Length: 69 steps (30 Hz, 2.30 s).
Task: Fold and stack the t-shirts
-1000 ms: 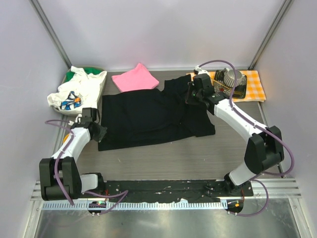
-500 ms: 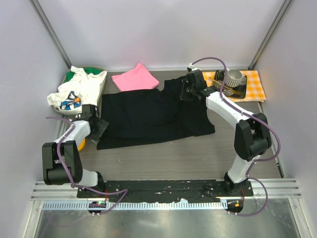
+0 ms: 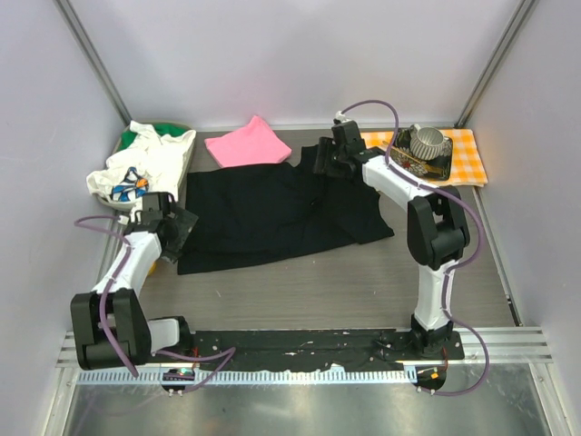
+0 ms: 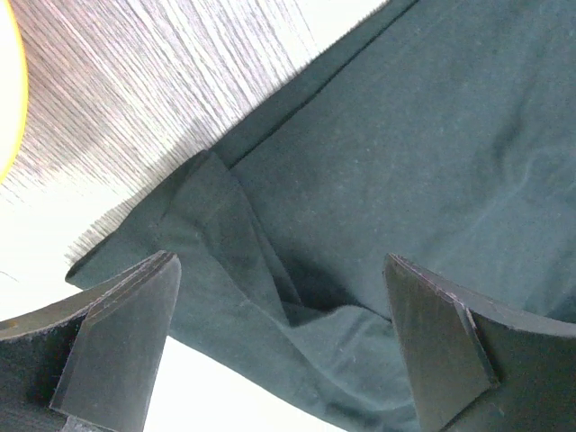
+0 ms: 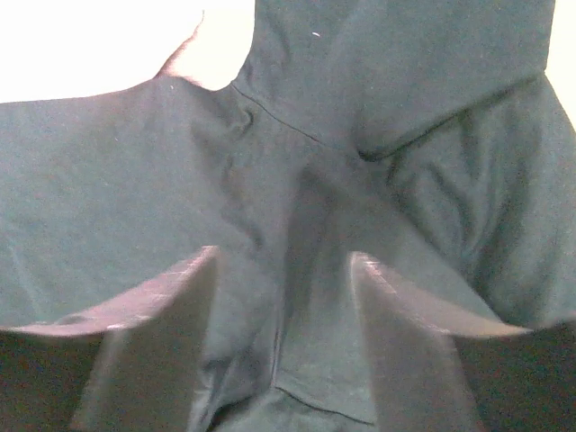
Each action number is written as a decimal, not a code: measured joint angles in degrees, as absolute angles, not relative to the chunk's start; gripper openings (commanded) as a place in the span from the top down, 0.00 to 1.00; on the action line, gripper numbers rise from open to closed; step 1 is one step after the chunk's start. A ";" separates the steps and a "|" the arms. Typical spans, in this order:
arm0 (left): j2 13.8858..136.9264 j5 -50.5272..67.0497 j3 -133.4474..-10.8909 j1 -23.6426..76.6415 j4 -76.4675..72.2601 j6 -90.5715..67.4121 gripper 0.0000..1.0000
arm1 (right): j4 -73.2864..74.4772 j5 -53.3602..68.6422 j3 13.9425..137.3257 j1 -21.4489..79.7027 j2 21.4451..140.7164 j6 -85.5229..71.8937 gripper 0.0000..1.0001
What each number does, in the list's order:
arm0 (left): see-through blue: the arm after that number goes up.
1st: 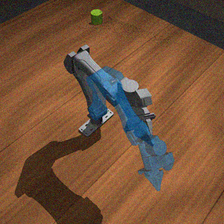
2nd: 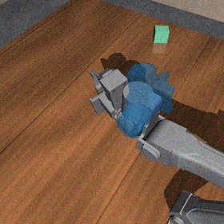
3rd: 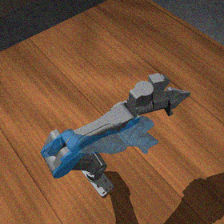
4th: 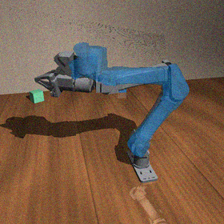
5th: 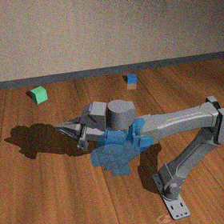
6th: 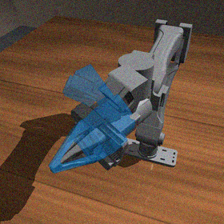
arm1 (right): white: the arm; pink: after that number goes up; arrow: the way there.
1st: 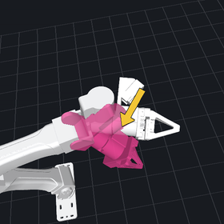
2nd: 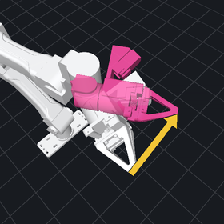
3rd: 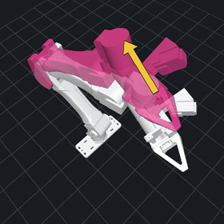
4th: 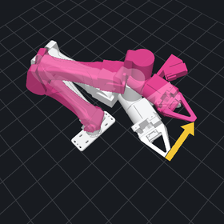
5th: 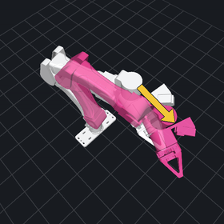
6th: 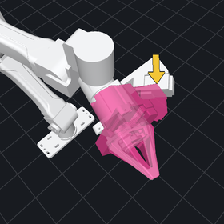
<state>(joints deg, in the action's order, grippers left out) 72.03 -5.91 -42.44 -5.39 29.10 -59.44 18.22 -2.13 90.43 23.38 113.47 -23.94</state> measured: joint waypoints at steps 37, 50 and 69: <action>80.66 -5.13 -42.39 12.84 26.24 -58.92 0.00 | 32.18 -22.74 52.45 12.60 81.08 -29.50 0.17; 80.42 -3.42 -42.41 12.84 23.70 -57.45 0.00 | 23.35 -14.33 48.07 11.40 83.31 -30.24 0.22; 79.37 3.57 -42.35 13.02 19.46 -56.62 0.00 | 19.18 -10.17 44.31 11.40 83.29 -30.24 0.43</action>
<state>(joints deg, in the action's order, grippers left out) 79.37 3.57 -42.35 13.02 19.46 -56.62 19.18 -10.17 44.31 11.40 83.29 -30.24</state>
